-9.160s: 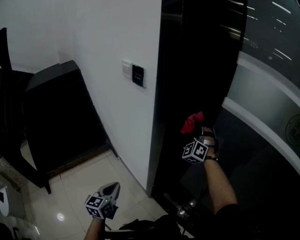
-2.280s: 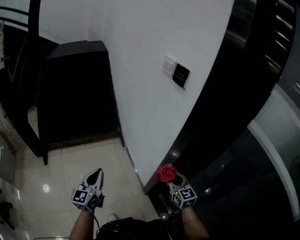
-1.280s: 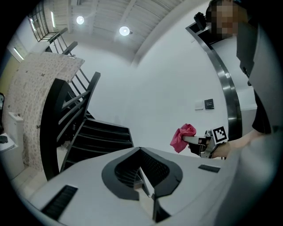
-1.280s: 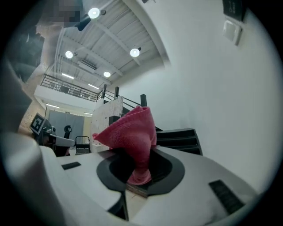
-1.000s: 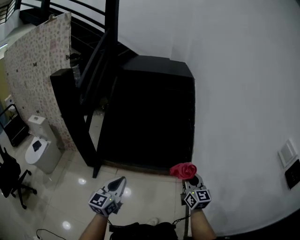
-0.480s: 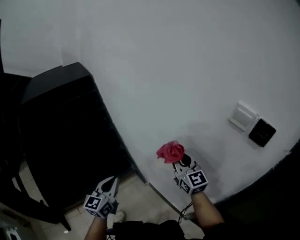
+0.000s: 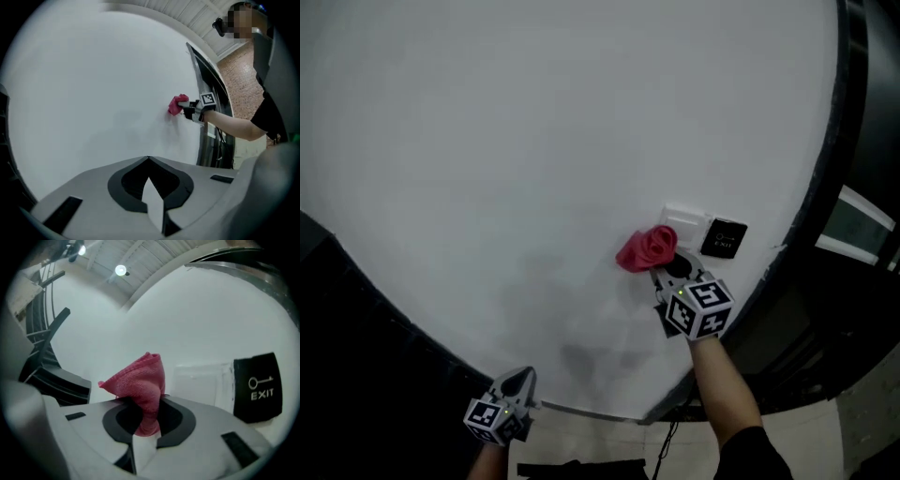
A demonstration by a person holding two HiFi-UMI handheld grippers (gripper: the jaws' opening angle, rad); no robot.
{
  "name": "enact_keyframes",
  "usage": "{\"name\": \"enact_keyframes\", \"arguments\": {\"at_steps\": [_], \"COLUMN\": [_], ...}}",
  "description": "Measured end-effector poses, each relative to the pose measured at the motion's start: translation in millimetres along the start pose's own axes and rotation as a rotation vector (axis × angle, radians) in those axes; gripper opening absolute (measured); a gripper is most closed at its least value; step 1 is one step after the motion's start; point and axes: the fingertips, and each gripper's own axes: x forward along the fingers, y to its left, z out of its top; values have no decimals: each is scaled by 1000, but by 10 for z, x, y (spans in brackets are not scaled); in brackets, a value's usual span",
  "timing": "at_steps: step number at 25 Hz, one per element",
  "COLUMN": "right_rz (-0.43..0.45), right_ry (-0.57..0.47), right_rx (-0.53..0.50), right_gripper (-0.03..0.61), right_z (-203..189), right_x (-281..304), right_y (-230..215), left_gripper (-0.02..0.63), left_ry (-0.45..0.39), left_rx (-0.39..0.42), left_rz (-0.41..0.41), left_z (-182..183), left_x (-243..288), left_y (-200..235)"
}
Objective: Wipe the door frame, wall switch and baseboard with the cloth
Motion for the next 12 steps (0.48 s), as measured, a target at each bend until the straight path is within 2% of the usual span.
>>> {"name": "enact_keyframes", "arguments": {"at_steps": [3, 6, 9, 12], "right_rz": [-72, -113, -140, -148], "right_ry": [54, 101, 128, 157], "right_rx": [86, 155, 158, 120], "right_gripper": [60, 60, 60, 60], "right_z": [186, 228, 228, 197], "right_x": [95, 226, 182, 97], "right_y": [-198, -273, -302, -379], "left_gripper": [-8, -8, -8, -8], "left_ry": [40, 21, -4, 29], "left_rx": [-16, -25, -39, -32], "left_rz": [-96, -115, -126, -139], "left_z": [-120, -131, -141, -185], "left_x": [101, 100, 42, 48], "left_y": [-157, -169, -217, -309]}}
